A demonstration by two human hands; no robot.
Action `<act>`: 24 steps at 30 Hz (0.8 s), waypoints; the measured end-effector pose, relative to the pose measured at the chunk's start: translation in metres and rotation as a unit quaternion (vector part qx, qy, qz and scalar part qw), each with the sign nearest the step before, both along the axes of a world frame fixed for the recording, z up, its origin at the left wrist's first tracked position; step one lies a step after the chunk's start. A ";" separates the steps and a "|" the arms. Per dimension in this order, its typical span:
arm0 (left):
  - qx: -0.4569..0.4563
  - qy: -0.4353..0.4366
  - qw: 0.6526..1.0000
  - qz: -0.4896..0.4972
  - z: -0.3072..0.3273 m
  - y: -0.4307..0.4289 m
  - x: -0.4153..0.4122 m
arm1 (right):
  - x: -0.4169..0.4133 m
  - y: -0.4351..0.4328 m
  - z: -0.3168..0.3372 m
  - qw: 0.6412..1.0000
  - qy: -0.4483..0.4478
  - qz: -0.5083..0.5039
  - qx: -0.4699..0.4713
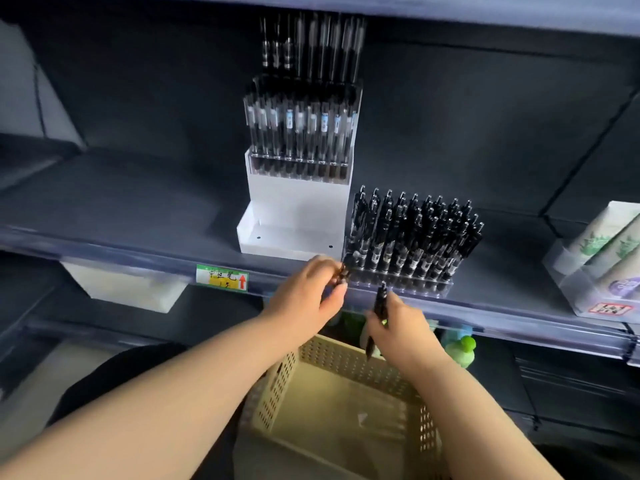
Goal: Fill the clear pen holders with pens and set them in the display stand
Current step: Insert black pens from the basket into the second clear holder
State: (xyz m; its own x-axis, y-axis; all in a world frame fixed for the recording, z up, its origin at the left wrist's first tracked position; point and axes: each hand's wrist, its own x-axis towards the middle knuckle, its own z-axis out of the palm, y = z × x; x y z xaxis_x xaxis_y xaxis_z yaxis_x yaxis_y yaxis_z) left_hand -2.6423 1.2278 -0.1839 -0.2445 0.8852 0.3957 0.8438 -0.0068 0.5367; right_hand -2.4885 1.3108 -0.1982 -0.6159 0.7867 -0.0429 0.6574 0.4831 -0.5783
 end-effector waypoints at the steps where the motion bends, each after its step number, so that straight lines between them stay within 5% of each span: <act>1: 0.020 -0.033 0.999 0.020 0.005 0.003 -0.001 | -0.003 0.003 0.009 1.000 0.029 -0.007 -0.003; 8: 0.096 -0.244 0.961 0.093 0.015 0.033 0.003 | -0.024 0.030 0.070 0.977 0.200 -0.062 0.043; 24: 0.185 -0.242 0.946 0.110 0.044 0.056 -0.017 | -0.054 0.062 0.111 0.951 0.261 -0.029 0.162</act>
State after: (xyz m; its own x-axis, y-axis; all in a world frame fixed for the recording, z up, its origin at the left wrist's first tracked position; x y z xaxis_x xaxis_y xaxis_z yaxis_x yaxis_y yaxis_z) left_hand -2.6594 1.2838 -0.1398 -0.6388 0.6140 0.4635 0.5034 -0.1220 0.8554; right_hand -2.5428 1.3728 -0.0870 -0.4429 0.7392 0.5073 0.3529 0.6639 -0.6593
